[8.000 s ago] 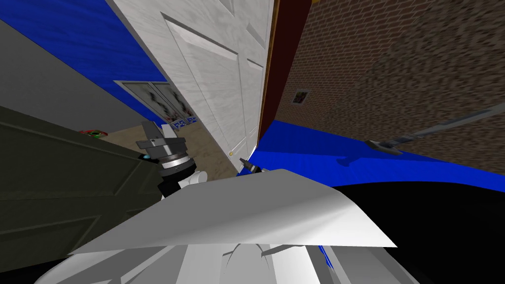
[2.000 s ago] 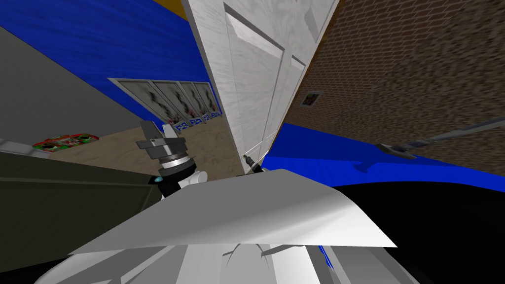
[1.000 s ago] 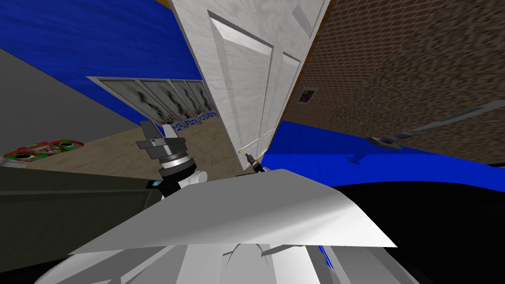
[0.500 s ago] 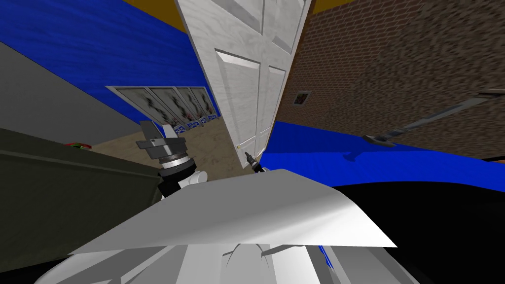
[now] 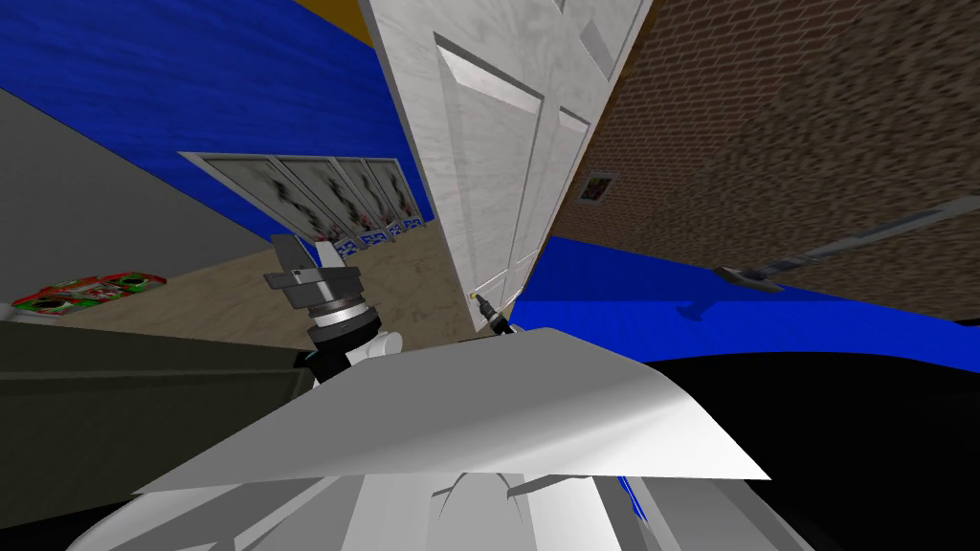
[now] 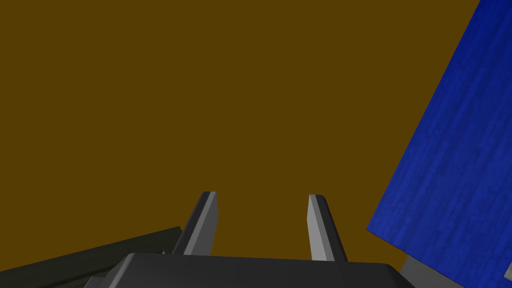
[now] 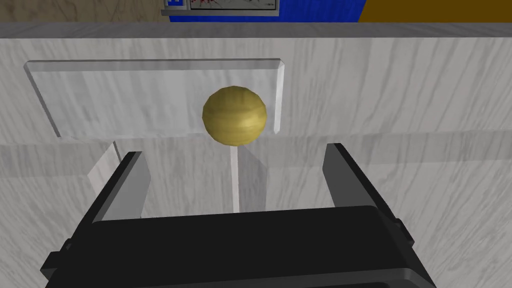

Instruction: Push the door open

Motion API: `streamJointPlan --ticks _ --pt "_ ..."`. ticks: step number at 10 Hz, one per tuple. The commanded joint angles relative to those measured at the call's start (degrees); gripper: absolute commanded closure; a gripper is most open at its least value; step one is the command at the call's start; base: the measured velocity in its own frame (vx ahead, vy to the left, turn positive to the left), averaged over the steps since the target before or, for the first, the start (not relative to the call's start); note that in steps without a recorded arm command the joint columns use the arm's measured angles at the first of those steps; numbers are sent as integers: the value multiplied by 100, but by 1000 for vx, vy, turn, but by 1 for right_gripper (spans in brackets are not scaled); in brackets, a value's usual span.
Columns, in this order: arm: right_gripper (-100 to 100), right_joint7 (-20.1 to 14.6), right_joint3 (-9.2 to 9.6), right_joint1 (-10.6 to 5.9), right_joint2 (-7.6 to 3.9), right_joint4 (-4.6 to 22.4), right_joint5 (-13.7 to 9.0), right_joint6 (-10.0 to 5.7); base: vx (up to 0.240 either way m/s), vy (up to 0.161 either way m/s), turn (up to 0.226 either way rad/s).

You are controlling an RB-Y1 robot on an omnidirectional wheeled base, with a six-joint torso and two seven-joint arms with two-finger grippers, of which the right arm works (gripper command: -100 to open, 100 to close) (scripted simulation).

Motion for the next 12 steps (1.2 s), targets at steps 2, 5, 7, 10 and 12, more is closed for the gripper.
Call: streamJointPlan --ticks 2,5,7,10,12 --pt "-100 25 -34 -7 54 44 -7 -51 182 110 19" --pt "100 19 -27 -12 42 47 -6 -44 10 7 2" --pt "100 19 -27 -12 42 47 -6 -44 -16 -12 0" --pt "100 51 -134 -19 1 85 -30 -28 23 15 -9" --pt "100 77 -228 -33 -23 107 -53 -27 117 85 -42"
